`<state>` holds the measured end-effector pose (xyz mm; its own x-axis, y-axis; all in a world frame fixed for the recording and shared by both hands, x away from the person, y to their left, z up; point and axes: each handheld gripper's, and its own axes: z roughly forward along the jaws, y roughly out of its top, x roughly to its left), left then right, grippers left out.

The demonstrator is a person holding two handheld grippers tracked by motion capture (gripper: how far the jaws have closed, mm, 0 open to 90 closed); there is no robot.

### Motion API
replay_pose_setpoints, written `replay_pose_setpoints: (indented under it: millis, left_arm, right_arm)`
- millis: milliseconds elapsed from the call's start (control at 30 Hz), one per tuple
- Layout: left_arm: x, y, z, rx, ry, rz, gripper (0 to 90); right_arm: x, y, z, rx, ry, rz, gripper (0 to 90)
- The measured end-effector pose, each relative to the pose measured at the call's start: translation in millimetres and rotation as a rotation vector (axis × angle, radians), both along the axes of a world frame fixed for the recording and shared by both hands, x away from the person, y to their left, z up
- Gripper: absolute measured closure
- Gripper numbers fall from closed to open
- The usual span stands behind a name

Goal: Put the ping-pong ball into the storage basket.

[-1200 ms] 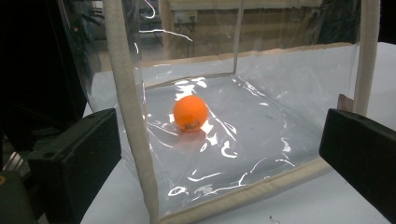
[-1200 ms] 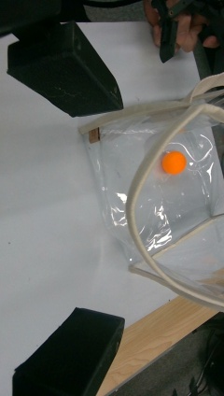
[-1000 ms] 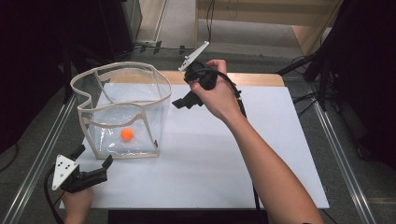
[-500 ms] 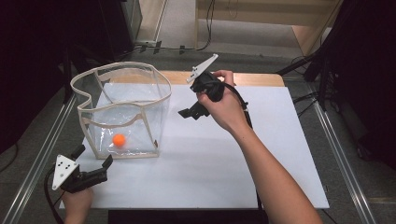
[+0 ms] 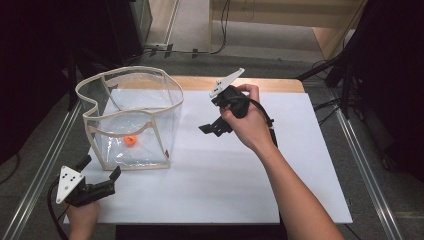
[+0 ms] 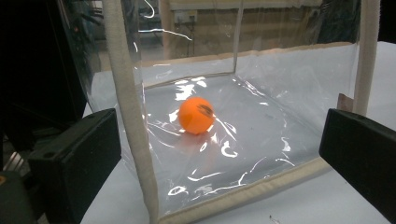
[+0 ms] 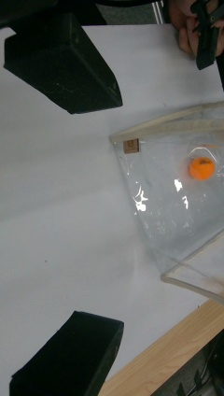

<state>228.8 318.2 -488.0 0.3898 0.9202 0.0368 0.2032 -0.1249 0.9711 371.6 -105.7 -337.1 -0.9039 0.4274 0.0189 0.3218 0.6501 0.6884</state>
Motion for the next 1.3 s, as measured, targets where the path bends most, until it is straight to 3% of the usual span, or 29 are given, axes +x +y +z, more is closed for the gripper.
replay_pose_setpoints:
  millis: [600,1300]
  left_arm:
    - [0.0,0.1,0.0,-0.002,0.000,0.002,0.0]
    - [-0.2,-0.2,0.0,-0.001,0.001,0.003,0.0]
  right_arm:
    - [-10.9,-19.0,-28.6,0.033,0.029,-0.012,0.0]
    - [-25.0,-50.3,-60.2,0.090,0.056,-0.074,0.0]
